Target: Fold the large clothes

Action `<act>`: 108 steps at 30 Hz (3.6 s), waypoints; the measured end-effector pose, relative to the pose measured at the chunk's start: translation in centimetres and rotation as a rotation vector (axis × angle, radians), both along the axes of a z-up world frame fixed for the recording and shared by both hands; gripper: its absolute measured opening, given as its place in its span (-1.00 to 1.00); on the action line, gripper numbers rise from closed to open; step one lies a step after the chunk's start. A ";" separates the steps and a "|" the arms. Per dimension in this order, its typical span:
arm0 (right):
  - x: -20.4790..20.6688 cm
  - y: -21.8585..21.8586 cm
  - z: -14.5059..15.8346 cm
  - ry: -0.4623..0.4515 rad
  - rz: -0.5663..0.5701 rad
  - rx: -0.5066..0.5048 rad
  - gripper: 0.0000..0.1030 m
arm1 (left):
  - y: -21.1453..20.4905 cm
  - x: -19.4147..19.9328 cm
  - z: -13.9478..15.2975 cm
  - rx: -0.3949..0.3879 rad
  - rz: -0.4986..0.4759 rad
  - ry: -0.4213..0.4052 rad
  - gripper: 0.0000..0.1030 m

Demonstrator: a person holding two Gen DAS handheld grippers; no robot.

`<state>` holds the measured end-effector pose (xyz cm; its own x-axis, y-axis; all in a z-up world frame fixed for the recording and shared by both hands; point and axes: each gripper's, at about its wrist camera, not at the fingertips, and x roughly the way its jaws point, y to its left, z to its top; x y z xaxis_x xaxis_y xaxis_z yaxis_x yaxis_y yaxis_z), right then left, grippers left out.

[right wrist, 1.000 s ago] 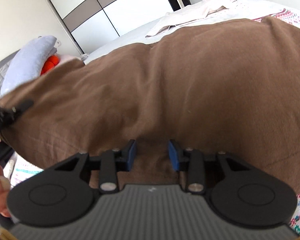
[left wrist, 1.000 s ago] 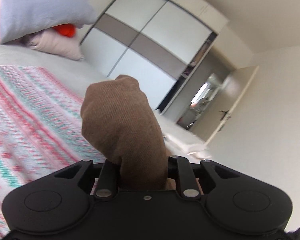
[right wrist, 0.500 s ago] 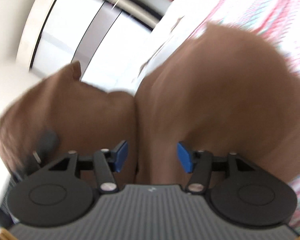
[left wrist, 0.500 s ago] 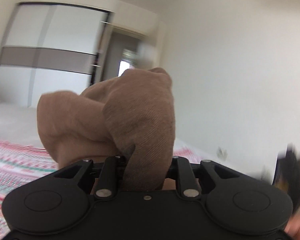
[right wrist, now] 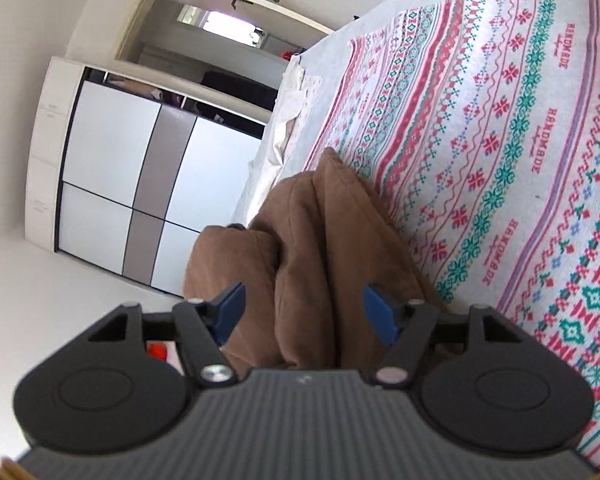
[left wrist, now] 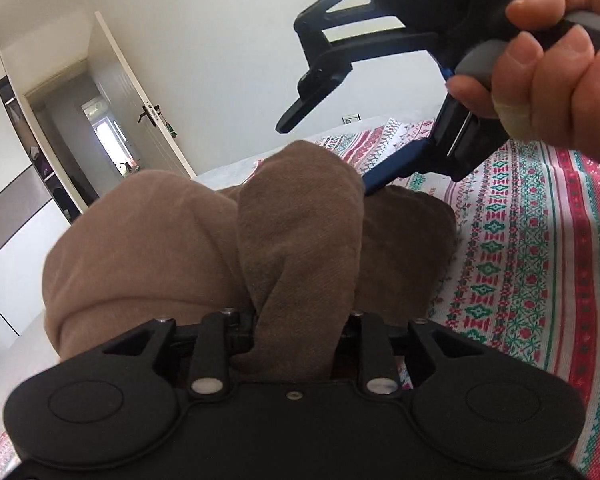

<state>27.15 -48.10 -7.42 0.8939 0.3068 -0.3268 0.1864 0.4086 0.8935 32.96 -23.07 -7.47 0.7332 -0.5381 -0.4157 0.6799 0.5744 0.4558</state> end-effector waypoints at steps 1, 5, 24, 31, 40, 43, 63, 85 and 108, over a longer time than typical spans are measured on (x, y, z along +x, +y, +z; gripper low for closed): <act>0.0 0.1 -0.1 -0.003 0.000 0.004 0.38 | 0.5 0.1 0.5 -0.019 -0.002 0.012 -0.32; 1.1 0.7 0.5 -0.003 0.026 -0.013 0.62 | 2.8 0.0 3.0 -0.106 -0.039 0.071 0.06; 19.3 12.1 11.1 0.108 0.404 -0.540 0.91 | 20.2 4.1 3.5 -0.649 0.103 0.365 0.67; 23.4 16.5 7.9 0.185 0.415 -0.677 -0.49 | 20.0 6.0 0.5 -0.774 0.073 0.466 0.67; 19.9 12.1 12.6 -0.044 0.203 -0.512 -0.69 | 19.4 3.5 1.6 -0.781 -0.043 0.447 0.67; 19.2 7.1 8.5 0.054 0.119 -0.427 -0.69 | 18.5 2.9 1.5 -0.742 -0.066 0.447 0.67; 12.1 -1.0 4.8 0.149 0.266 -0.169 0.68 | 18.2 4.0 1.0 -0.749 0.027 0.561 0.82; 12.5 1.2 9.5 -0.054 0.297 -0.324 -0.73 | 18.4 10.0 3.9 -0.905 0.296 0.740 0.91; 8.6 -1.1 5.5 0.007 0.149 -0.455 0.39 | 13.4 26.4 1.6 -0.970 0.424 0.906 0.33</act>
